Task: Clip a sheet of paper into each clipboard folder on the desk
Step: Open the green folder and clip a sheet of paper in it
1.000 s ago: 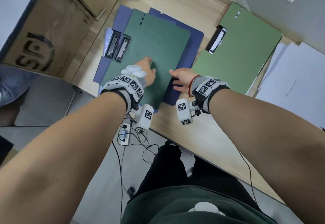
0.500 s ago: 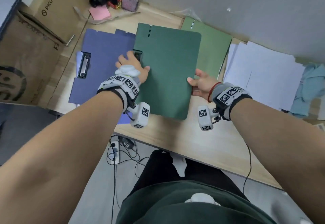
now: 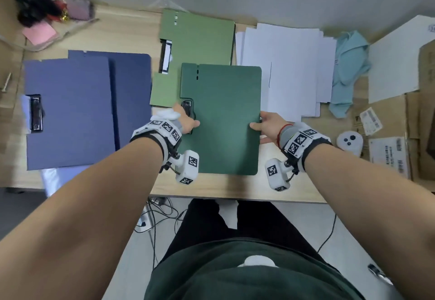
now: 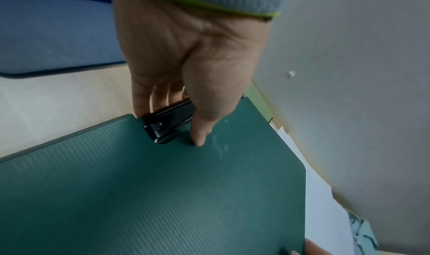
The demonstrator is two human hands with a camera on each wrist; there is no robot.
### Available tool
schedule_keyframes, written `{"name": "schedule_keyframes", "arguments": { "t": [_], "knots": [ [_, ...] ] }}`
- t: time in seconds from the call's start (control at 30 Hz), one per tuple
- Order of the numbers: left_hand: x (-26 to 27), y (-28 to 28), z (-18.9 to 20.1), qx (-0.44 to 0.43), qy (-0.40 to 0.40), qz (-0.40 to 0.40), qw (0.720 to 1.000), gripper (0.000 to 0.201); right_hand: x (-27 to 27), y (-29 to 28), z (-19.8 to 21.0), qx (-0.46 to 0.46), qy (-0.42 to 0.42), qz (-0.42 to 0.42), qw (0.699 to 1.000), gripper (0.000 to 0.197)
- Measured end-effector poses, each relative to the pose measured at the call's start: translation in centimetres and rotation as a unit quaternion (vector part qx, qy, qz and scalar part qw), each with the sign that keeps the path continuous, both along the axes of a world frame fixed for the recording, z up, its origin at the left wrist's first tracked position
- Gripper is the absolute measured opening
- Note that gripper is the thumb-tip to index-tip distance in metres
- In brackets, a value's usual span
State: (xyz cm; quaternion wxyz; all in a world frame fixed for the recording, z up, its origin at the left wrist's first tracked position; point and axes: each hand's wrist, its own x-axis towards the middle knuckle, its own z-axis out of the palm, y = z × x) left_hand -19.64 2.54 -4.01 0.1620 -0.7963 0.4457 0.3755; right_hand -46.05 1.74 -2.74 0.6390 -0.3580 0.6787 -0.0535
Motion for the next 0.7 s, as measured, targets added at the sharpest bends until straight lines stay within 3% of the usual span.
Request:
{"name": "schedule_keyframes", "arguments": {
  "t": [0.2, 0.3, 0.37, 0.43, 0.57, 0.7],
  "knots": [
    [-2.4, 0.2, 0.6, 0.045, -0.021, -0.055, 0.997, 0.063, -2.2, 0.5, -0.9, 0.015, 0.002, 0.020, 1.000, 0.031],
    [-2.5, -0.6, 0.5, 0.039, -0.012, -0.034, 0.999, 0.073, -2.5, -0.4, -0.1, -0.007, 0.013, 0.012, 1.000, 0.041],
    [-2.4, -1.1, 0.4, -0.006, 0.039, -0.015, 0.999, 0.088, -1.9, -1.6, 1.0, -0.024, 0.017, -0.001, 1.000, 0.061],
    [-2.8, -1.8, 2.2, -0.083, 0.113, 0.042, 0.989, 0.082, -0.7, -2.8, 2.6, -0.030, -0.022, -0.015, 0.999, 0.072],
    [-3.6, -3.6, 7.3, -0.210, 0.206, 0.102, 0.950, 0.073, 3.4, -4.4, 6.4, -0.051, -0.130, -0.001, 0.990, 0.067],
    [-3.2, -4.1, 11.5, -0.255, 0.215, 0.126, 0.934, 0.067, 8.5, -5.2, 8.7, -0.063, -0.187, 0.071, 0.978, 0.055]
  ]
}}
